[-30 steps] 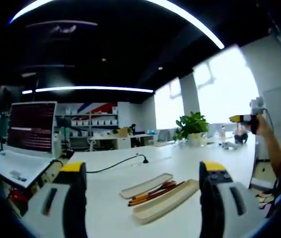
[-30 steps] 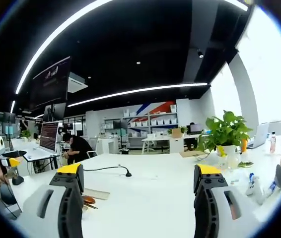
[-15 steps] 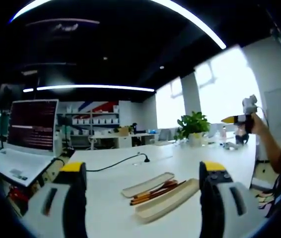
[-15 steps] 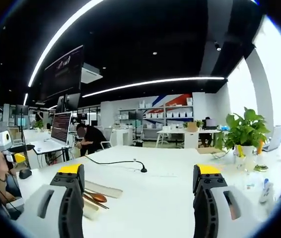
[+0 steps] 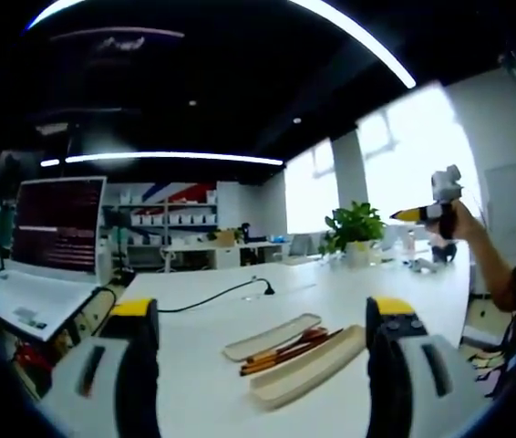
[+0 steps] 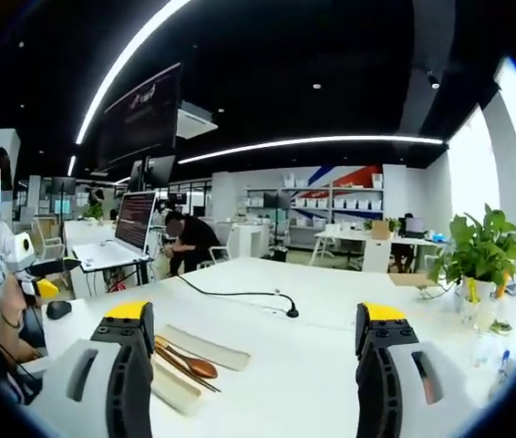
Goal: Arrange the utensils inside the cutlery case until each visible utensil rests in its matching compartment.
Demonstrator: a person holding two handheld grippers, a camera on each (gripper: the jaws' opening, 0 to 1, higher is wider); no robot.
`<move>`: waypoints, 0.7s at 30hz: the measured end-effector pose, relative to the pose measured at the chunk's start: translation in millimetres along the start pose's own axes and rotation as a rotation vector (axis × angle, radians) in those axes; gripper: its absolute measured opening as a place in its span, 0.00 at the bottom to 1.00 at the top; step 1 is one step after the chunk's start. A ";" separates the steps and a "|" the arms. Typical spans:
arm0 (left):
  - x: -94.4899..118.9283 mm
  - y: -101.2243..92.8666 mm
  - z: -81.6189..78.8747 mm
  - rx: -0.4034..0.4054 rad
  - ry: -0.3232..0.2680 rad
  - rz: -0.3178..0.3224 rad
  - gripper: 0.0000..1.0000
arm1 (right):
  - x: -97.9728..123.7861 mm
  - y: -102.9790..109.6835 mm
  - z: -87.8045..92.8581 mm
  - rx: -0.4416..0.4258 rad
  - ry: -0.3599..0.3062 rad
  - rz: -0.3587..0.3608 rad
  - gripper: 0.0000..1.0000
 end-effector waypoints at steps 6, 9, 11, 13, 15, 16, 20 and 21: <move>0.6 2.2 -3.2 -0.001 -0.023 0.013 1.00 | -18.5 13.6 5.4 0.046 0.060 -0.044 0.96; 0.4 7.1 -1.4 -0.001 -0.012 0.003 0.99 | -28.2 23.8 9.3 0.067 0.082 -0.084 0.94; -0.1 9.1 -0.3 0.002 -0.008 0.000 0.99 | -34.5 31.6 12.2 0.071 0.095 -0.124 0.90; -0.7 9.7 0.4 0.005 -0.004 0.001 0.99 | -41.8 38.5 14.2 0.068 0.097 -0.156 0.90; -1.6 10.2 1.1 0.006 -0.001 0.001 0.99 | -48.3 47.2 19.3 0.087 0.115 -0.195 0.88; -2.1 10.2 1.7 0.004 0.002 0.002 0.99 | -51.6 52.0 21.9 0.098 0.126 -0.217 0.87; -3.8 9.5 3.6 -0.002 0.015 0.009 0.98 | -65.4 70.9 28.1 0.124 0.155 -0.299 0.84; -3.9 10.0 3.8 -0.002 0.016 0.008 0.98 | -69.0 75.1 29.2 0.133 0.161 -0.313 0.84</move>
Point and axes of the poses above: the point that each gripper's makers call its tool centre point, and the gripper's own axes: x roughly backward along the fingers, y roughly to its left, z roughly out of its underside, the point moved 2 cm from there along x, roughly backward along the fingers, and after that the axes turned 8 degrees about z, right-handed, at the moved point
